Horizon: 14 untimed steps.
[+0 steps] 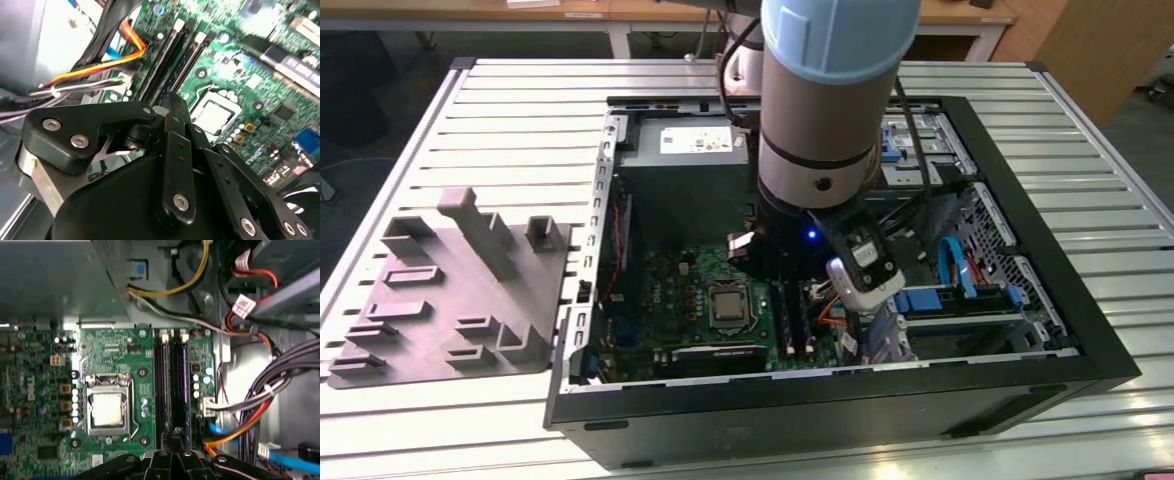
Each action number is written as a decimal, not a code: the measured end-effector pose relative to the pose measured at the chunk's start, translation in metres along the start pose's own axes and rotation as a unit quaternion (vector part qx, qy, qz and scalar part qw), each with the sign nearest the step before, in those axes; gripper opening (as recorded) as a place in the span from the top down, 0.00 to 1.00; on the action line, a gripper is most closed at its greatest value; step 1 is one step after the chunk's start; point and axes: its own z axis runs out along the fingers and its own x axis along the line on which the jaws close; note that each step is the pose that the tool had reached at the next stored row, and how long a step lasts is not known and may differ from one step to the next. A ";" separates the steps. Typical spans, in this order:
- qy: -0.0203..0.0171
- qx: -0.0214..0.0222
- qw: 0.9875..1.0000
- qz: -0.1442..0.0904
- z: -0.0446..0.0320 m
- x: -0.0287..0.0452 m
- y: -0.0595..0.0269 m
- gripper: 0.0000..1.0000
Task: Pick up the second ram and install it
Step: 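Press down the second ram until it locks into place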
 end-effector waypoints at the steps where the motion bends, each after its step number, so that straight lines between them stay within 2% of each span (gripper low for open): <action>1: 0.000 0.000 1.000 0.000 0.0001 0.0001 0.0019 0.90; 7: 0.000 0.000 1.000 0.000 -0.0073 -0.0001 0.0062 0.90; 14: 0.000 0.000 1.000 0.000 -0.0082 -0.0001 0.0063 0.90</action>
